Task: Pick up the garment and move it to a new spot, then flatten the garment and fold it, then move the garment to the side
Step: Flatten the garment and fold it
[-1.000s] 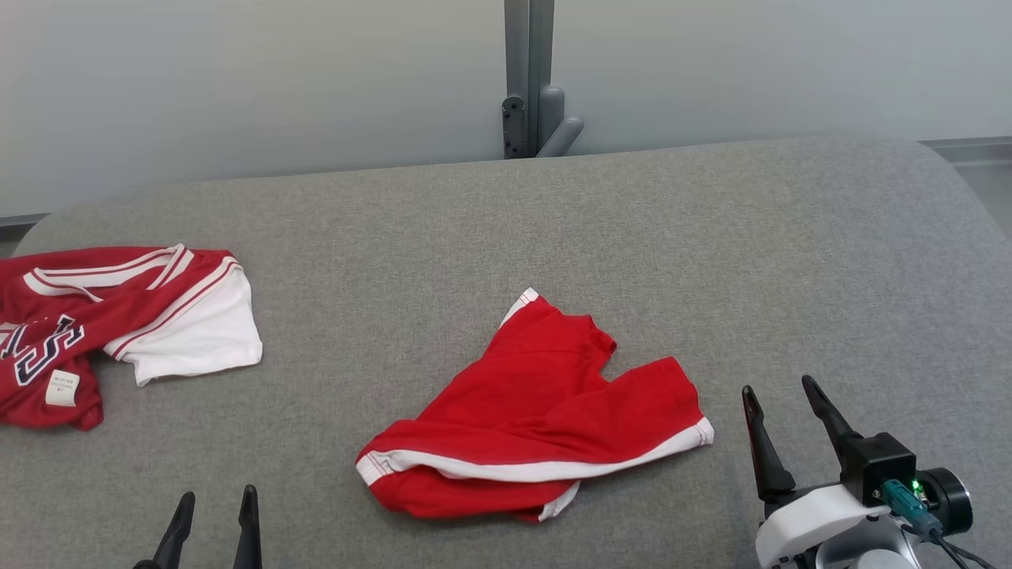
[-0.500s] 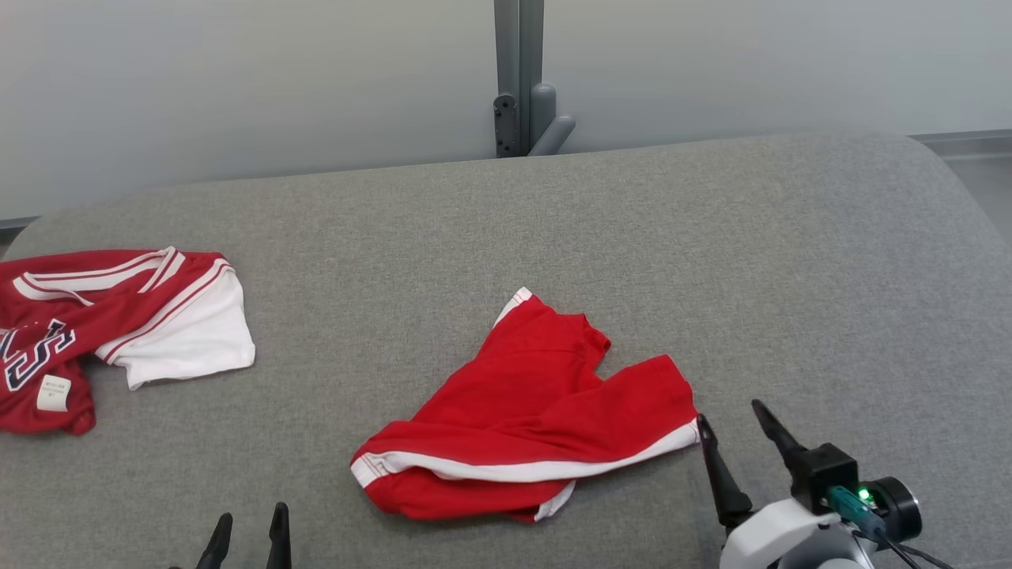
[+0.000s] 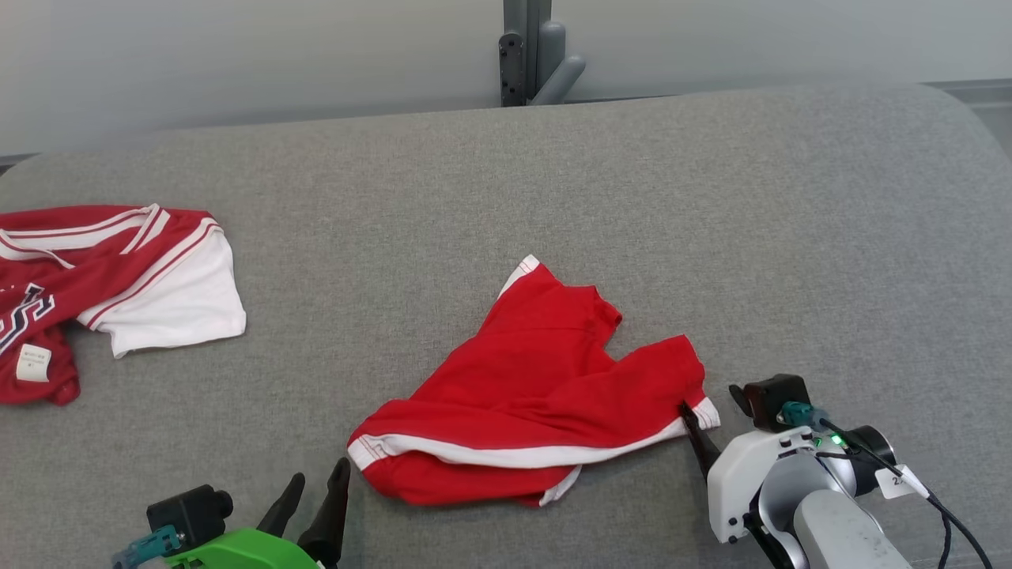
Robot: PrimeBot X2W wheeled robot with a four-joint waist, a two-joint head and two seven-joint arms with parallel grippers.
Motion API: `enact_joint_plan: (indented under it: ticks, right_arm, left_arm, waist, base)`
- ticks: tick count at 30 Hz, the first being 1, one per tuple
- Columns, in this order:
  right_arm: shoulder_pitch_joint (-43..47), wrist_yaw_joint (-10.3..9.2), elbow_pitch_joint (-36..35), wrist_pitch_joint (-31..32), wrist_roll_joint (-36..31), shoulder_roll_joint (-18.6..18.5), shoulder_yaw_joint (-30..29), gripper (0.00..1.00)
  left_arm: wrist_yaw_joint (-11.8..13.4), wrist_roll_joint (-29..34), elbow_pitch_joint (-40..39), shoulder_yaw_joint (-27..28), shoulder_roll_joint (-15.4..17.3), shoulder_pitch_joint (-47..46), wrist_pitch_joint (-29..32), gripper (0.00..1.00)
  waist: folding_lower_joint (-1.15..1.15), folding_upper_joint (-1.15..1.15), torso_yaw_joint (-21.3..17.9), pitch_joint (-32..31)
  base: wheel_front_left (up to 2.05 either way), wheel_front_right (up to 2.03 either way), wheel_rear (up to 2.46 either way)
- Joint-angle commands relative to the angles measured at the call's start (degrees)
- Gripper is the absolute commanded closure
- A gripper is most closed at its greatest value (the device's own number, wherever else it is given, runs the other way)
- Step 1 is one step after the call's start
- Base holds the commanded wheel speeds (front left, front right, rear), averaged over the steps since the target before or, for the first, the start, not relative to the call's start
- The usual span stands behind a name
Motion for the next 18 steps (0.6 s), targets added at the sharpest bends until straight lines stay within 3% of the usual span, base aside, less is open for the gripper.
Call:
enact_joint_plan:
  ticks: [1, 17, 18]
  right_arm:
    - [-0.7, -0.11, 0.8, 0.2, 0.9, 0.0, 0.5, 0.0]
    - [-2.5, -0.11, 4.6, -0.7, 3.1, 0.6, 3.4, 0.0]
    - [-2.6, -0.11, 4.9, -0.7, 3.3, 0.6, 3.7, 0.06]
  left_arm:
    - [0.4, 0.0, -0.2, -0.1, 0.3, -0.8, 0.6, 0.0]
    - [-0.8, -4.8, -0.2, -2.9, 0.2, -4.6, 4.5, 0.0]
    - [-0.9, -5.0, 0.0, -3.1, 0.1, -4.7, 4.5, 0.28]
  waist:
    - [0.0, 0.23, 0.6, 1.8]
    - [0.0, 0.23, -0.7, 6.1]
    - [0.0, 0.23, -0.9, 6.2]
  base:
    - [0.0, 0.0, 0.0]
    - [0.0, 0.0, 0.0]
    - [0.0, 0.0, 0.0]
